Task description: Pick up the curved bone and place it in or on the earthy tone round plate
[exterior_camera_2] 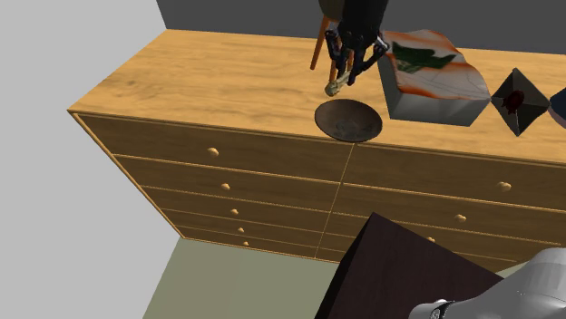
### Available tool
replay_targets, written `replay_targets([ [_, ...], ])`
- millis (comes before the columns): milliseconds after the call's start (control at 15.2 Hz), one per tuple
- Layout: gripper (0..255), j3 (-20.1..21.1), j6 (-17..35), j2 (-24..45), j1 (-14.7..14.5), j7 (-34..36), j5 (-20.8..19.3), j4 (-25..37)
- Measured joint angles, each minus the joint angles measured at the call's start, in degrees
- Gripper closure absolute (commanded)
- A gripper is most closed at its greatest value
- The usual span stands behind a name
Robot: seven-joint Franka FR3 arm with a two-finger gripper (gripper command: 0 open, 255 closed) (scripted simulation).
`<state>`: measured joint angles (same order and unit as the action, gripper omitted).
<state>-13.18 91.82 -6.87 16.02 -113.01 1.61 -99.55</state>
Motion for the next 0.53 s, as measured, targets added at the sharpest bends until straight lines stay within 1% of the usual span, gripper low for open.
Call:
replay_targets([
  [66, 255, 0.22, 0.52, -3.48, 0.01, 0.34, -0.74, -3.90],
  [198, 255, 0.65, 1.41, -6.45, -0.05, 0.96, -1.31, -7.66],
  [528, 255, 0.80, 5.08, -7.57, -0.04, 1.17, -1.54, -12.47],
])
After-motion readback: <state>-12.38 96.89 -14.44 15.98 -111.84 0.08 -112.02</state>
